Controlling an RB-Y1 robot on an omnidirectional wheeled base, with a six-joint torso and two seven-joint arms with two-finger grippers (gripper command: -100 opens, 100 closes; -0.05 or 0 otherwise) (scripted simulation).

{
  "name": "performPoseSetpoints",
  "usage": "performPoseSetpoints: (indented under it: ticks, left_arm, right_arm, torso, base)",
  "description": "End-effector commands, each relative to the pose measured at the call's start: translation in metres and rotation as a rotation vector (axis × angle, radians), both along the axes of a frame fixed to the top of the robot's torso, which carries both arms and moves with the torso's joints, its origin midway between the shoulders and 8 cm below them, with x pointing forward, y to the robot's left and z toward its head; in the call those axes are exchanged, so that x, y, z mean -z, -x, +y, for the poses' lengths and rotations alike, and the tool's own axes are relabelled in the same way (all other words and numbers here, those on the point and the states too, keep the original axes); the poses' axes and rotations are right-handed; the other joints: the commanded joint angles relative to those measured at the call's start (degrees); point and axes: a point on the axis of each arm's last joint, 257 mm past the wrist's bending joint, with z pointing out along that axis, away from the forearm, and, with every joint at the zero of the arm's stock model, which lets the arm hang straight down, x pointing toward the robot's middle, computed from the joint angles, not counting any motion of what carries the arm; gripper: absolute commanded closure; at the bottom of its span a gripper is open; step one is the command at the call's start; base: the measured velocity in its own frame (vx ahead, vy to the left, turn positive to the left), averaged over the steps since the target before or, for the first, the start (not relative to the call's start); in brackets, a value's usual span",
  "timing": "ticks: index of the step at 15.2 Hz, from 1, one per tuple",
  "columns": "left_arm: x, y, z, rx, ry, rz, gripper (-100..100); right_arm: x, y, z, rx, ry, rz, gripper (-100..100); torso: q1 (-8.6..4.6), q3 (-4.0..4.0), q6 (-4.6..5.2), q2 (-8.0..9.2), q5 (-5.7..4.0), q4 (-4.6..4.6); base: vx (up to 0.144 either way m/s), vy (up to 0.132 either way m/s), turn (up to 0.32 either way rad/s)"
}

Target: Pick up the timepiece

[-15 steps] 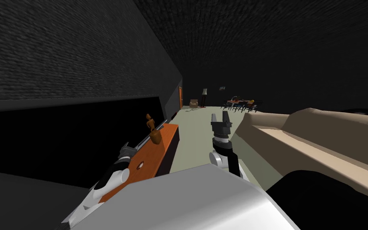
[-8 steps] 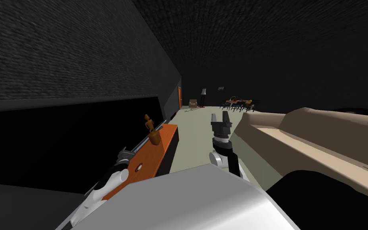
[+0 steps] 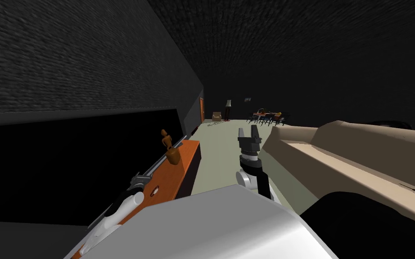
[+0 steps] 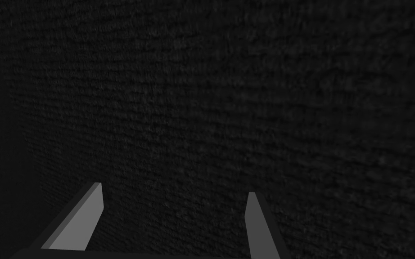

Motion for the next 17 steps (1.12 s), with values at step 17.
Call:
performPoseSetpoints:
  ticks: [17]
  left_arm:
    - [0.123,0.057,-0.005,-0.247,0.434,0.108,-100]
  right_arm:
    - [0.0,0.0,0.0,0.0,0.0,0.0,0]
  torso:
    - [0.0,0.01,-0.01,0.02,0.0,0.0]
  base:
    - [0.014,0.004,-0.031]
